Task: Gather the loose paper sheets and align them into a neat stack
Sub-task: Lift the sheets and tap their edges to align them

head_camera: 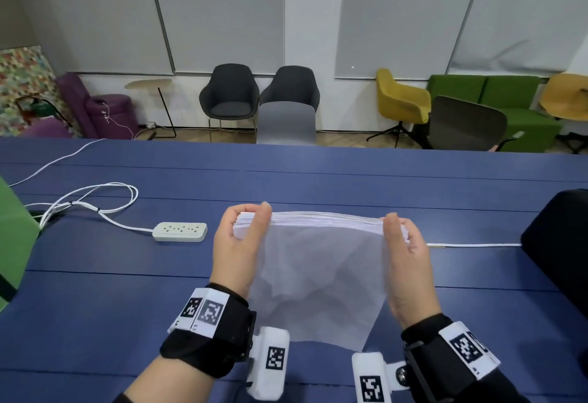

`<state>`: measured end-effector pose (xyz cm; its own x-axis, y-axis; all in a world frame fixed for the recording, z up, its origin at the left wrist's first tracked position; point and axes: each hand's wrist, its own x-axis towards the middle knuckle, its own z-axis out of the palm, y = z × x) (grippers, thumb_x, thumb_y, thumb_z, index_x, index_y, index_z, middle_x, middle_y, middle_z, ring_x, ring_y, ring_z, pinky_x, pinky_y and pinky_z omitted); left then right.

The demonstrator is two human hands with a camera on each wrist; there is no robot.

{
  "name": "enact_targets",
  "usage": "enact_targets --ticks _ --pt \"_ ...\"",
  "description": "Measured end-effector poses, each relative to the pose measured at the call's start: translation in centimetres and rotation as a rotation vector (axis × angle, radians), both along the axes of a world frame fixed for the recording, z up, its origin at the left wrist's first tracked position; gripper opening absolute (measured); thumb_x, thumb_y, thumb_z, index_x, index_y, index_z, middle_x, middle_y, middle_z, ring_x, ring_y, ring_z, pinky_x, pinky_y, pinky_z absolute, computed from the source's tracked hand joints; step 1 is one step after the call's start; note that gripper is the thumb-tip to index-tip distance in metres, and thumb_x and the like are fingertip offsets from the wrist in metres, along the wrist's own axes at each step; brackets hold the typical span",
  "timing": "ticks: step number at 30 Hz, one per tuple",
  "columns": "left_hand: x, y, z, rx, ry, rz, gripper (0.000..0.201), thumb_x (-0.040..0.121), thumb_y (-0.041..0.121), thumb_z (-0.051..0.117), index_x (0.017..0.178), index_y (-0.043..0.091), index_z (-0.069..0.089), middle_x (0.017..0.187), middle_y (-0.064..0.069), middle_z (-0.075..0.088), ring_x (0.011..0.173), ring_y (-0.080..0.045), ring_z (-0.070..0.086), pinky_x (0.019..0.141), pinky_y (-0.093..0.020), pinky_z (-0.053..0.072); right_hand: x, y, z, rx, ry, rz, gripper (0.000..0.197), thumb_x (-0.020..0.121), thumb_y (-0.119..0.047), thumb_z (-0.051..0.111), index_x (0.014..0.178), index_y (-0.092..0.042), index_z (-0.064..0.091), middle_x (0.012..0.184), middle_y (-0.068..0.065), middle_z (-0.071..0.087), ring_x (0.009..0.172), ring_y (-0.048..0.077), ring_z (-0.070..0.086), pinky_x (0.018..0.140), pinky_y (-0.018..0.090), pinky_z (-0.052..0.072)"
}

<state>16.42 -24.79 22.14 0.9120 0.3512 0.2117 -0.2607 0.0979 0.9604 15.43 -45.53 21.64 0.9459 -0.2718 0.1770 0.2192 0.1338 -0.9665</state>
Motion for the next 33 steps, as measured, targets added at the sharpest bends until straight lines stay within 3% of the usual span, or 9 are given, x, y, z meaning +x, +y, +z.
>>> enact_targets --ticks 2,5,10,16,19,24,27,30,33 --pt "-0.2 0.4 -0.9 0.045 -0.014 -0.052 0.049 0.057 0.060 0.069 0.093 0.027 0.062 0.095 0.006 0.067 0.089 -0.012 0.062 0.085 -0.029 0.047 -0.3 -0.3 -0.7 -0.021 -0.029 0.077 0.037 0.064 -0.056 0.067 0.087 -0.027 0.062 0.081 -0.003 0.067 0.074 0.014 0.062 0.070 0.028 0.051" --pt "-0.2 1.2 -3.0 0.060 0.043 -0.184 0.071 0.056 0.047 0.080 0.114 0.011 0.061 0.108 -0.006 0.073 0.101 -0.021 0.069 0.090 -0.037 0.052 -0.4 -0.8 -2.1 -0.023 0.034 0.143 0.052 0.062 -0.027 0.087 0.107 -0.017 0.061 0.101 0.001 0.075 0.090 0.013 0.071 0.076 0.025 0.056" --pt "-0.6 1.9 -5.6 0.089 0.186 -0.308 0.050 0.054 0.023 0.084 0.100 0.012 0.071 0.095 -0.001 0.078 0.092 -0.016 0.073 0.075 -0.025 0.054 -0.8 -1.3 -3.2 -0.042 0.143 0.188 0.027 0.072 0.002 0.076 0.096 -0.008 0.070 0.088 0.001 0.078 0.080 0.014 0.073 0.063 0.019 0.055" --pt "-0.9 2.0 -4.8 0.116 0.182 -0.343 0.025 0.061 0.016 0.080 0.086 0.020 0.075 0.092 0.003 0.078 0.088 -0.011 0.074 0.076 -0.024 0.054 -0.9 -1.2 -2.4 -0.069 0.142 0.269 0.012 0.082 -0.001 0.068 0.091 -0.008 0.072 0.086 0.002 0.079 0.078 0.013 0.074 0.063 0.020 0.056" --pt "-0.5 2.5 -3.2 0.122 0.111 -0.360 0.032 0.054 0.026 0.082 0.086 0.026 0.077 0.096 0.001 0.078 0.092 -0.013 0.073 0.081 -0.027 0.055 -0.5 -1.4 -1.1 -0.056 0.102 0.290 0.013 0.084 -0.005 0.066 0.095 -0.009 0.071 0.090 0.002 0.078 0.081 0.013 0.074 0.067 0.021 0.057" --pt "-0.4 3.3 -2.5 0.109 0.093 -0.497 0.045 0.057 0.019 0.081 0.102 0.020 0.073 0.109 -0.011 0.074 0.105 -0.027 0.069 0.092 -0.041 0.053 -0.3 -2.3 -0.9 -0.094 0.069 0.399 0.034 0.071 -0.011 0.079 0.104 -0.009 0.069 0.102 0.010 0.075 0.094 0.024 0.071 0.084 0.035 0.056" --pt "-0.4 2.6 -3.1 0.088 0.112 -0.468 0.041 0.058 0.022 0.081 0.099 0.022 0.075 0.108 -0.010 0.074 0.106 -0.027 0.069 0.098 -0.047 0.050 -0.2 -1.9 -1.4 -0.102 0.132 0.387 0.027 0.079 -0.010 0.073 0.106 -0.012 0.071 0.105 0.009 0.075 0.101 0.028 0.070 0.092 0.045 0.054" --pt "-0.4 2.0 -2.8 0.081 0.081 -0.436 0.038 0.060 0.023 0.079 0.097 0.023 0.076 0.107 -0.008 0.075 0.105 -0.027 0.069 0.097 -0.046 0.051 0.0 -1.6 -0.8 -0.132 0.118 0.357 0.016 0.085 -0.009 0.067 0.099 -0.014 0.073 0.099 0.003 0.078 0.097 0.024 0.072 0.084 0.034 0.058" --pt "-0.3 2.4 -2.3 0.080 0.053 -0.435 0.037 0.059 0.022 0.080 0.096 0.021 0.076 0.104 -0.010 0.075 0.102 -0.028 0.070 0.093 -0.043 0.052 0.2 -2.3 0.2 -0.143 0.049 0.413 0.022 0.077 -0.013 0.075 0.099 -0.013 0.074 0.100 0.004 0.077 0.095 0.019 0.073 0.082 0.028 0.057"
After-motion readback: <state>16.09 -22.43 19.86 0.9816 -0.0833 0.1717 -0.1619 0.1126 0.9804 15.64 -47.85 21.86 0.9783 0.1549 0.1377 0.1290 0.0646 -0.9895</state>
